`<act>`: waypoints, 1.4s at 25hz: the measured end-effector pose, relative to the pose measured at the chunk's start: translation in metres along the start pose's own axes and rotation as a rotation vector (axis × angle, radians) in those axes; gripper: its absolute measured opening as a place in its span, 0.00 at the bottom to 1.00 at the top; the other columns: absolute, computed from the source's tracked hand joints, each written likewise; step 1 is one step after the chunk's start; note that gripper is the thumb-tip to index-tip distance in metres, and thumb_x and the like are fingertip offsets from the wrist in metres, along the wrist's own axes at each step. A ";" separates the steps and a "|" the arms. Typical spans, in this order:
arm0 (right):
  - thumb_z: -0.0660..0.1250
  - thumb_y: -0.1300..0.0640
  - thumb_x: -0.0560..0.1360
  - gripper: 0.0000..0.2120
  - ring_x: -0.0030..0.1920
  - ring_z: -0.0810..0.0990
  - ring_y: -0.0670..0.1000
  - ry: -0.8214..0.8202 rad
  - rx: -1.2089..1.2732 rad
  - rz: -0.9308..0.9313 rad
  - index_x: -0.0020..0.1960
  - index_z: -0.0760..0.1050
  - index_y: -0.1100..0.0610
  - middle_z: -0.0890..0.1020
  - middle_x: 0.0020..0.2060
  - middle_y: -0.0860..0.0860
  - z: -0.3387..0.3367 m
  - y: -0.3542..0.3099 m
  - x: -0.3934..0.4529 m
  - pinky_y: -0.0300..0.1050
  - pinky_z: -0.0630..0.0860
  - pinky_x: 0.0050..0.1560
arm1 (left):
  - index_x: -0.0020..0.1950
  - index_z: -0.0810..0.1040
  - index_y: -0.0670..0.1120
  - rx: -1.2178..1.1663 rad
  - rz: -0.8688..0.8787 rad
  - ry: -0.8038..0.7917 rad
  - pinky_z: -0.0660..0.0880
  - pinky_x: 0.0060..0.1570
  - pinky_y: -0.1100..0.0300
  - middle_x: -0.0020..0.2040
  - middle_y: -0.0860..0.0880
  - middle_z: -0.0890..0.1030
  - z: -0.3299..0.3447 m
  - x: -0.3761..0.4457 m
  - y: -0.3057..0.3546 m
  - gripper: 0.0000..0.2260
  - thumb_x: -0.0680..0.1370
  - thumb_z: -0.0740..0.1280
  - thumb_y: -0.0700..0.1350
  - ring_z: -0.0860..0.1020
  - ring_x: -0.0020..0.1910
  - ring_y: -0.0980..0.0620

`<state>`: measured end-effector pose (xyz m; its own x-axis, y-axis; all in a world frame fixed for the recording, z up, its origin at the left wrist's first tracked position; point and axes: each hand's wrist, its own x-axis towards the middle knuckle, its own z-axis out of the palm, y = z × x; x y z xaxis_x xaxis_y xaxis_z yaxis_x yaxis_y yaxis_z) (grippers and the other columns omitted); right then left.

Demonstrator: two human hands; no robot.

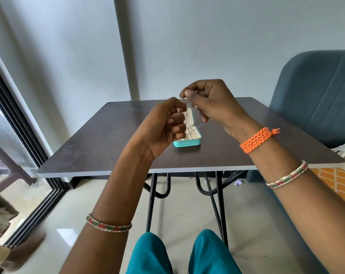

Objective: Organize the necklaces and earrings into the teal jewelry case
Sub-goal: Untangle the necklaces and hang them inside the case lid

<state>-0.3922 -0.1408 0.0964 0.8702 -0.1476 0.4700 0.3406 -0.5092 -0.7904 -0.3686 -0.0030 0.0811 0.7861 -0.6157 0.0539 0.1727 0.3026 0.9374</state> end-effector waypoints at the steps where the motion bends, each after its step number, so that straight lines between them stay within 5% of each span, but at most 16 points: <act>1: 0.62 0.60 0.78 0.08 0.23 0.67 0.41 0.056 -0.011 0.002 0.46 0.80 0.57 0.72 0.25 0.47 0.001 0.003 0.000 0.37 0.69 0.24 | 0.35 0.67 0.46 -0.040 -0.001 0.030 0.63 0.22 0.65 0.20 0.53 0.60 0.000 0.000 0.000 0.11 0.77 0.57 0.42 0.61 0.20 0.56; 5: 0.63 0.56 0.78 0.10 0.25 0.69 0.41 0.189 -0.035 0.053 0.40 0.79 0.55 0.73 0.22 0.42 0.004 0.011 -0.001 0.39 0.75 0.28 | 0.35 0.71 0.43 -0.344 0.000 0.131 0.77 0.33 0.64 0.23 0.51 0.71 -0.008 0.003 0.001 0.11 0.78 0.61 0.41 0.72 0.24 0.55; 7: 0.62 0.54 0.78 0.15 0.23 0.69 0.42 0.170 0.147 0.229 0.33 0.72 0.54 0.72 0.24 0.46 0.005 0.011 -0.003 0.42 0.77 0.32 | 0.36 0.73 0.42 -0.510 0.023 0.180 0.78 0.35 0.63 0.26 0.50 0.76 -0.010 0.003 0.000 0.11 0.79 0.63 0.40 0.76 0.25 0.56; 10: 0.63 0.52 0.77 0.17 0.25 0.70 0.46 -0.112 0.619 0.479 0.31 0.66 0.53 0.72 0.25 0.49 0.003 0.007 -0.010 0.45 0.76 0.38 | 0.39 0.75 0.39 -0.766 0.103 0.223 0.78 0.31 0.65 0.31 0.47 0.79 -0.010 0.002 0.000 0.10 0.79 0.60 0.34 0.76 0.24 0.56; 13: 0.62 0.55 0.76 0.11 0.36 0.78 0.48 -0.249 0.703 0.399 0.35 0.70 0.54 0.79 0.33 0.50 0.004 0.008 -0.018 0.48 0.75 0.48 | 0.44 0.74 0.37 -0.889 0.223 0.228 0.80 0.33 0.64 0.33 0.43 0.81 -0.012 0.003 0.000 0.08 0.79 0.58 0.31 0.79 0.27 0.53; 18: 0.67 0.64 0.75 0.02 0.41 0.80 0.47 -0.347 0.118 0.162 0.46 0.78 0.58 0.83 0.39 0.54 0.011 -0.005 -0.031 0.44 0.78 0.47 | 0.57 0.73 0.34 -0.604 0.267 0.074 0.76 0.58 0.57 0.51 0.40 0.82 -0.017 -0.002 -0.004 0.11 0.78 0.56 0.32 0.81 0.51 0.48; 23: 0.66 0.65 0.73 0.10 0.37 0.76 0.38 -0.307 -0.475 -0.050 0.45 0.83 0.53 0.79 0.35 0.40 0.008 -0.026 -0.036 0.22 0.67 0.34 | 0.57 0.74 0.36 -0.168 0.331 0.070 0.80 0.49 0.62 0.47 0.43 0.82 -0.015 -0.004 -0.010 0.11 0.79 0.57 0.32 0.82 0.44 0.52; 28: 0.70 0.63 0.72 0.08 0.36 0.81 0.44 -0.152 -0.398 -0.044 0.47 0.83 0.53 0.83 0.38 0.47 -0.001 -0.032 -0.038 0.32 0.79 0.40 | 0.49 0.78 0.41 0.223 0.332 0.085 0.78 0.42 0.64 0.39 0.48 0.82 -0.011 -0.008 -0.007 0.12 0.77 0.57 0.30 0.80 0.37 0.55; 31: 0.71 0.62 0.72 0.04 0.34 0.84 0.53 -0.136 -0.192 0.012 0.46 0.83 0.58 0.83 0.35 0.54 -0.001 -0.030 -0.039 0.47 0.83 0.34 | 0.45 0.78 0.41 0.107 0.292 0.033 0.76 0.43 0.63 0.38 0.48 0.81 -0.014 -0.009 -0.006 0.12 0.76 0.56 0.31 0.78 0.38 0.53; 35: 0.71 0.63 0.73 0.03 0.38 0.84 0.55 -0.194 0.045 0.045 0.46 0.81 0.62 0.83 0.44 0.60 0.003 -0.026 -0.040 0.44 0.80 0.31 | 0.48 0.76 0.40 -0.168 0.251 -0.028 0.75 0.43 0.61 0.42 0.45 0.79 -0.022 -0.011 -0.010 0.07 0.71 0.61 0.37 0.78 0.38 0.52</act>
<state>-0.4353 -0.1189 0.0972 0.9358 -0.0010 0.3525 0.3113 -0.4668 -0.8277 -0.3661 0.0164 0.0635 0.8001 -0.5257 0.2889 0.0725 0.5628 0.8234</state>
